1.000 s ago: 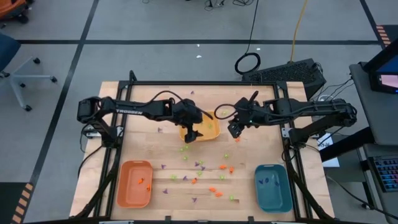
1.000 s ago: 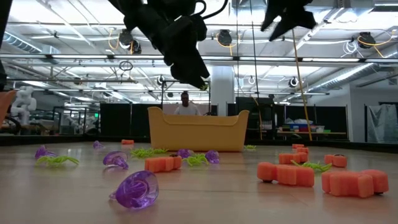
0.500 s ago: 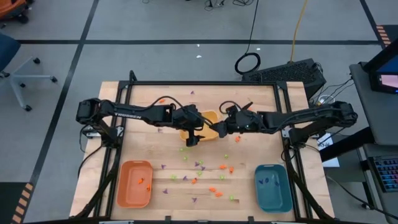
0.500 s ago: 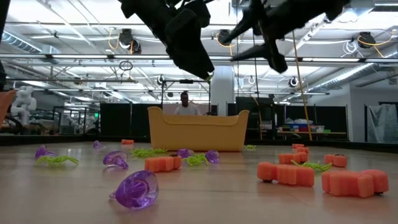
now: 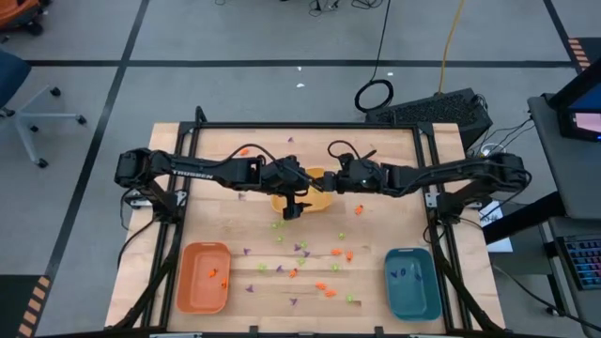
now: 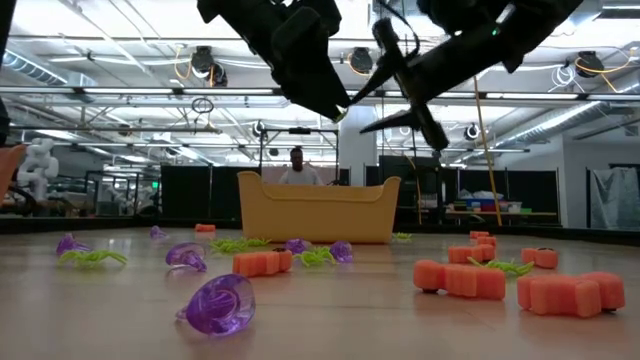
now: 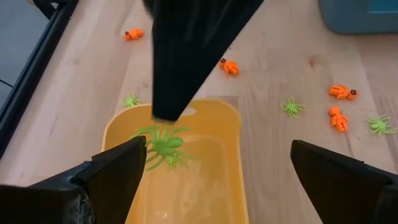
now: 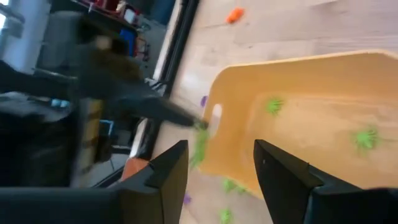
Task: Sort Halloween decoration
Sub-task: Put the green spider toy into the yellow bin, then put the orange skeleton toy into the orange bin
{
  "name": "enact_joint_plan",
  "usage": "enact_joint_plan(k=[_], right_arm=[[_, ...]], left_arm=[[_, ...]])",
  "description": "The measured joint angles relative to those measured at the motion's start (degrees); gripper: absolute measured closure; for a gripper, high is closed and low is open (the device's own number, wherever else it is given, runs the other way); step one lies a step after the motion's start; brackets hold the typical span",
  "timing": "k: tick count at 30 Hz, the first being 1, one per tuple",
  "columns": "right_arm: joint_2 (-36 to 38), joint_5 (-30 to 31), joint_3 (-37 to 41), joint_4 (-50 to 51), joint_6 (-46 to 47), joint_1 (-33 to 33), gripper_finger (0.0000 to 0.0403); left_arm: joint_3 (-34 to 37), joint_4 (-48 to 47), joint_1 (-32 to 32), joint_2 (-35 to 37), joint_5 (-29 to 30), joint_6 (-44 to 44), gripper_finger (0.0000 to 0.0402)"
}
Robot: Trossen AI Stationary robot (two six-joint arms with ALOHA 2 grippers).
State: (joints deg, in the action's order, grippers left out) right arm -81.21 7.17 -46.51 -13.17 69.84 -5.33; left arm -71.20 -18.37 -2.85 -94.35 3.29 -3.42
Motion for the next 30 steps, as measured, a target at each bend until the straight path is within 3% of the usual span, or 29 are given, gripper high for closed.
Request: enact_joint_plan(k=[9, 22, 30], right_arm=[[-5.68, -2.90, 0.02, -5.89, 1.41, -0.32, 0.0234], [-5.53, -2.81, 0.01, -1.93, 5.41, -0.32, 0.0234], [-5.50, -2.93, -0.08, -1.15, 5.45, -0.32, 0.0234]], left_arm=[[0.00, -0.22, 0.14, 0.00, 0.02, 0.11, 0.0002], [-0.16, -1.21, 2.32, 0.69, -0.10, 4.38, 0.0002], [-0.98, -8.22, 2.45, 2.03, -3.69, 10.67, 0.0002]])
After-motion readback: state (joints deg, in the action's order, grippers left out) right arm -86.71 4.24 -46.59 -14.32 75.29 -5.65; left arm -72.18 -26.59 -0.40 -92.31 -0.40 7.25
